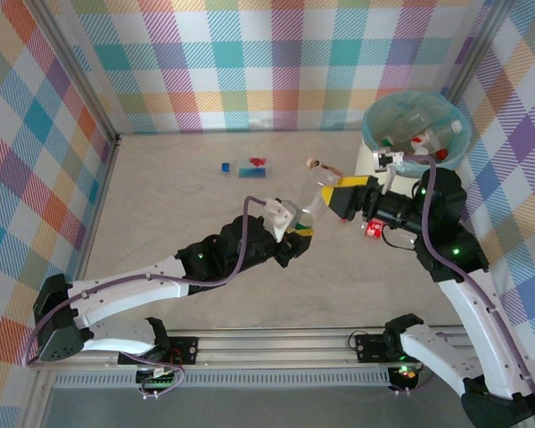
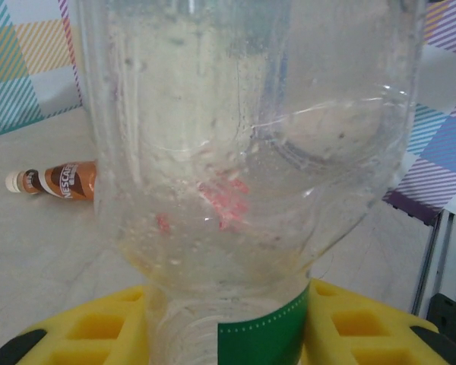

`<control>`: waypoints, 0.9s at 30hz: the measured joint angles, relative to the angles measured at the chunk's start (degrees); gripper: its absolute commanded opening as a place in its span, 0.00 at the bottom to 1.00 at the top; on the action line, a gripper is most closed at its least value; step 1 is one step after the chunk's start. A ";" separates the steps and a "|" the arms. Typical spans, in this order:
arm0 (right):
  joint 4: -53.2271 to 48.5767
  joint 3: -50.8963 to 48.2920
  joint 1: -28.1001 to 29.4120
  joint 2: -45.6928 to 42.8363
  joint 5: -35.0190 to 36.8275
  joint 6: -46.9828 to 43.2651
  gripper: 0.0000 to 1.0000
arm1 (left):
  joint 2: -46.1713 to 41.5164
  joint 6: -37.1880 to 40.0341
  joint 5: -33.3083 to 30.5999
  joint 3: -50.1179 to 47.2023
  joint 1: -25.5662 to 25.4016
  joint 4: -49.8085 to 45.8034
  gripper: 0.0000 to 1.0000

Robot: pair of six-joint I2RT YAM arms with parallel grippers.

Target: Put the plastic bottles in the bin

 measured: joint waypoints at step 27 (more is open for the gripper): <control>-1.81 1.70 4.24 4.70 -1.31 -2.93 0.66 | -5.97 5.20 2.27 -2.14 -0.92 -5.22 0.00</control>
